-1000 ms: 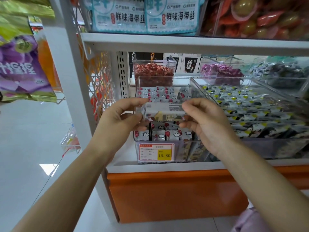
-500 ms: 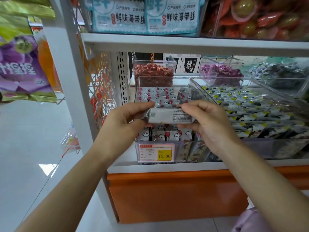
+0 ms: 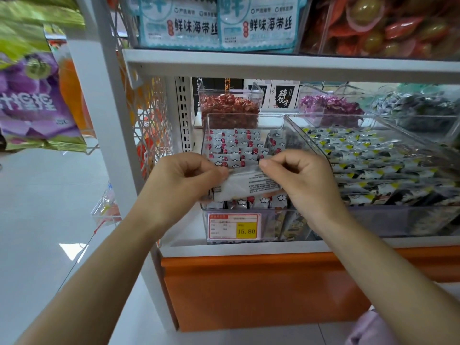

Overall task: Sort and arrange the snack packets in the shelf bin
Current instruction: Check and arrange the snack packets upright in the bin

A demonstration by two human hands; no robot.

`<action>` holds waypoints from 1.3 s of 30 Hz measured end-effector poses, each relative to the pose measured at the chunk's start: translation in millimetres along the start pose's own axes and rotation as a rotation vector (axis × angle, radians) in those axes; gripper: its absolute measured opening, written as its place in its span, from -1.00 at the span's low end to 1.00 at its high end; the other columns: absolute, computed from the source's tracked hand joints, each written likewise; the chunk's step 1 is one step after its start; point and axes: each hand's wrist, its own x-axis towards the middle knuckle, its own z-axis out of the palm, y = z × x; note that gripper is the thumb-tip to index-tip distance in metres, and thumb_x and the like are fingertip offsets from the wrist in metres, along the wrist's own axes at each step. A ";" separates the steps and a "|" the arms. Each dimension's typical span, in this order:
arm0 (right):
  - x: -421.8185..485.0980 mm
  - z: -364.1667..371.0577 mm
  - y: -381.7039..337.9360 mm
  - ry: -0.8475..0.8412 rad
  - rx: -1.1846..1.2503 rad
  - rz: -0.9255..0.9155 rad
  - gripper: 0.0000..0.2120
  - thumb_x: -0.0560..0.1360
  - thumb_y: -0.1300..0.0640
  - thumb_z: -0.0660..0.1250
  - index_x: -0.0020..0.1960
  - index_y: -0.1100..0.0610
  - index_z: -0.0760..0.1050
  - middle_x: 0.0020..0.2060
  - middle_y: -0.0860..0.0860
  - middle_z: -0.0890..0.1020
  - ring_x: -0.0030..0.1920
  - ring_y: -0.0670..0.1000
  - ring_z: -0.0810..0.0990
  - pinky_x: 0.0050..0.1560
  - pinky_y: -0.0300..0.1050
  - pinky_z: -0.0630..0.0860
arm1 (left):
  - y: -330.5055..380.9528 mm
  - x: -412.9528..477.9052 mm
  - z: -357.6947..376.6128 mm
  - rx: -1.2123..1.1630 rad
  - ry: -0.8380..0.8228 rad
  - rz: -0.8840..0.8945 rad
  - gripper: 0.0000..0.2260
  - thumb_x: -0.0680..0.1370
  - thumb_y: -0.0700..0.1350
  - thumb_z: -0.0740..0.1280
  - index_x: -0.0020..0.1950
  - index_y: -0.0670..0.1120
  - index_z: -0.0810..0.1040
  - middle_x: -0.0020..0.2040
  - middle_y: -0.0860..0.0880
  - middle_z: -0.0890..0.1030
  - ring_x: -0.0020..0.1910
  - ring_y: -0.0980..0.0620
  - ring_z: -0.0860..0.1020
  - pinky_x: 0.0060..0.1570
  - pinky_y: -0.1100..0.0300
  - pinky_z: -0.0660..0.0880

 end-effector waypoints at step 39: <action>70.0 8.5 14.4 0.095 0.104 0.181 -0.91 0.50 0.21 0.35 -0.04 0.20 0.47 -0.16 0.10 0.59 -0.37 0.00 0.60 -0.32 -0.10 0.59 | -37.3 20.2 5.1 0.638 -0.002 0.147 -0.37 0.53 0.18 0.17 0.52 -0.01 0.07 0.50 -0.03 0.18 0.46 0.00 0.07 0.39 0.05 0.04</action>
